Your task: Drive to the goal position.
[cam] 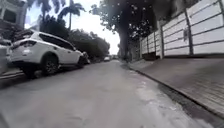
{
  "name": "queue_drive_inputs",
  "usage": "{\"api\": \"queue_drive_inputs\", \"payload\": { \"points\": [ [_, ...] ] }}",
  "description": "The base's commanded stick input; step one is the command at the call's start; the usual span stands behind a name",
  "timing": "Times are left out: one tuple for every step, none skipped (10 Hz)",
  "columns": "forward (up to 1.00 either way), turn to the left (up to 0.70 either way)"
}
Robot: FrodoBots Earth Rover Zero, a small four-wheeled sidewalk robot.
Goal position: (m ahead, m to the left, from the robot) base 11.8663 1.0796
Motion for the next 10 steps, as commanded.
{"api": "queue_drive_inputs", "payload": {
  "points": [
    [0.70, 0.00],
    [0.70, 0.00],
    [0.70, 0.00],
    [0.70, 0.00],
    [0.70, 0.00],
    [0.70, 0.00],
    [0.70, 0.00],
    [0.70, 0.00],
    [0.70, 0.00],
    [0.70, 0.00]
  ]
}}
